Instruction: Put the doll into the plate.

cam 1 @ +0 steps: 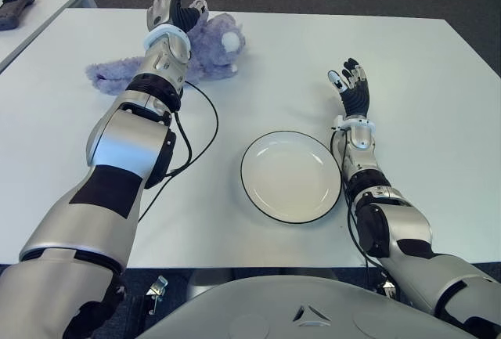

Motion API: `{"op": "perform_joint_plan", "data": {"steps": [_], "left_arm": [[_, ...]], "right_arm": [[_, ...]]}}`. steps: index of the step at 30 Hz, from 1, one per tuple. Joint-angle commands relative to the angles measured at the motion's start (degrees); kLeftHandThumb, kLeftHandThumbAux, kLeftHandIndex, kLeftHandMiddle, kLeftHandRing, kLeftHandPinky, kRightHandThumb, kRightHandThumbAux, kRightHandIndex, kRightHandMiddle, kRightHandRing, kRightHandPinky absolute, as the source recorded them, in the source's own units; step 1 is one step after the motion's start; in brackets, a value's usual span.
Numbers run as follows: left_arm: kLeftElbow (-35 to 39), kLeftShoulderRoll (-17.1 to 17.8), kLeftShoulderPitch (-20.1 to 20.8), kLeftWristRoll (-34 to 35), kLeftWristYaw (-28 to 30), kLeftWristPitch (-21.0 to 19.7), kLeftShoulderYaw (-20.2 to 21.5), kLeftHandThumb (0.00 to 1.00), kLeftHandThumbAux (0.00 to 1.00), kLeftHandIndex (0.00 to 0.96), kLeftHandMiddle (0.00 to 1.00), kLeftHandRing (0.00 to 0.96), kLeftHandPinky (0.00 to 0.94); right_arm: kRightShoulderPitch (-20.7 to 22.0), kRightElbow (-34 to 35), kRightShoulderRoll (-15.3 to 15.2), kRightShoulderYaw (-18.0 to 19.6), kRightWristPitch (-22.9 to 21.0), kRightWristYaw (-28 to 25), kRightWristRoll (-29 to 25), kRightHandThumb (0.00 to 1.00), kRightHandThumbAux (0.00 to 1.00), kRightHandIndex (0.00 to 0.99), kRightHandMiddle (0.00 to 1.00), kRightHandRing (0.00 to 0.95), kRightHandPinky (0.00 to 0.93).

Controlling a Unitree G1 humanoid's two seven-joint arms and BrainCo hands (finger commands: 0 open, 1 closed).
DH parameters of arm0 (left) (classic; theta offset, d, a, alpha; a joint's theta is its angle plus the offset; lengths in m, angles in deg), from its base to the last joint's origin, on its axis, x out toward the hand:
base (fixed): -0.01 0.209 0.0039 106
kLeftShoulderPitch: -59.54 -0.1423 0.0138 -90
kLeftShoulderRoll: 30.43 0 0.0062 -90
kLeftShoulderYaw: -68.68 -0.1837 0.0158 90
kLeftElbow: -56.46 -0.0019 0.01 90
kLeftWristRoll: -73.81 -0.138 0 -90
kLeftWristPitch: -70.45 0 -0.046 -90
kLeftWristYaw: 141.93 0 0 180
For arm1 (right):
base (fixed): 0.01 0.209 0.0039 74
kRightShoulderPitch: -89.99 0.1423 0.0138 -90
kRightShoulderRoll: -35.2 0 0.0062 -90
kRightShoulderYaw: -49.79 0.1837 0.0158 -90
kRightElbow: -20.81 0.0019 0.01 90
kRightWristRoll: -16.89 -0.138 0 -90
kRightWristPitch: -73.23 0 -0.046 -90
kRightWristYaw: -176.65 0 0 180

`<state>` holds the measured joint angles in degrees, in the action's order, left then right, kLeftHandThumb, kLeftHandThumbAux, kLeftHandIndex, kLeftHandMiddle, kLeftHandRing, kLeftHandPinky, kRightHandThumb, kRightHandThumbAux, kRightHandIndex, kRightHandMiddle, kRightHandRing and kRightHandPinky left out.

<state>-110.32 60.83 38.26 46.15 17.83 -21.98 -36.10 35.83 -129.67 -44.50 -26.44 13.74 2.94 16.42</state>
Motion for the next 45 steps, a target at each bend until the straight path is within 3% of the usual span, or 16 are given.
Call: {"op": "perform_joint_plan", "data": {"steps": [1,8,20,26,28,29,32,40,41,45], "left_arm": [[-2.33,-1.22,-2.09,-0.43,4.74,-1.18,-0.08,0.489,0.345,0.12,0.146,0.132,0.161],[-2.34,-1.57,-1.98,-0.27,5.6,-1.61,0.07,0.542,0.344,0.219,0.181,0.149,0.153],[-2.37,-2.22,-1.83,-0.27,6.7,-2.8,0.07,0.609,0.353,0.338,0.264,0.238,0.31],[-2.42,-2.59,-1.84,-0.59,6.48,-3.18,-0.22,0.622,0.357,0.425,0.305,0.283,0.333],[-2.42,-2.63,-1.88,-0.75,6.29,-3.08,-0.37,0.702,0.639,0.432,0.311,0.288,0.329],[-2.41,-2.64,-1.9,-0.82,6.2,-3.01,-0.43,0.712,0.668,0.436,0.32,0.291,0.322],[-2.38,-2.68,-2.02,-1.05,5.72,-2.62,-0.63,0.716,0.676,0.442,0.338,0.294,0.344],[-2.32,-2.93,-2.32,-0.67,4.78,-2.11,-0.18,0.725,0.671,0.445,0.342,0.261,0.264],[-2.3,-2.96,-2.38,-0.57,4.68,-2.0,-0.07,0.73,0.67,0.446,0.339,0.255,0.327],[-2.2,-3.16,-2.72,-0.15,4.17,-1.6,0.34,0.738,0.671,0.446,0.32,0.241,0.359]], "right_arm": [[-21.75,-13.98,3.84,0.5,-1.77,-0.6,-0.17,0.0,0.596,0.101,0.107,0.062,0.022],[-21.89,-13.93,3.99,0.49,-1.44,-0.95,-0.22,0.0,0.589,0.1,0.099,0.054,0.009],[-22.01,-13.95,3.88,0.59,-1.46,-1.26,-0.32,0.0,0.575,0.096,0.1,0.06,0.012],[-22.12,-13.94,3.79,0.65,-1.19,-1.57,-0.36,0.0,0.579,0.104,0.098,0.056,0.02],[-22.09,-13.95,3.78,0.77,-1.22,-1.72,-0.49,0.0,0.585,0.108,0.099,0.056,0.019],[-22.06,-13.95,3.77,0.83,-1.26,-1.78,-0.55,0.0,0.591,0.11,0.099,0.056,0.015],[-21.91,-14.01,3.75,1.09,-1.65,-1.83,-0.78,0.0,0.598,0.113,0.101,0.057,0.007],[-21.79,-14.03,3.61,1.43,-1.74,-2.34,-0.97,0.0,0.588,0.11,0.103,0.056,0.0],[-21.8,-14.02,3.59,1.42,-1.7,-2.42,-0.95,0.0,0.585,0.11,0.105,0.057,0.0],[-21.85,-14.02,3.56,1.39,-1.54,-2.39,-0.86,0.0,0.585,0.112,0.109,0.06,0.004]]}}
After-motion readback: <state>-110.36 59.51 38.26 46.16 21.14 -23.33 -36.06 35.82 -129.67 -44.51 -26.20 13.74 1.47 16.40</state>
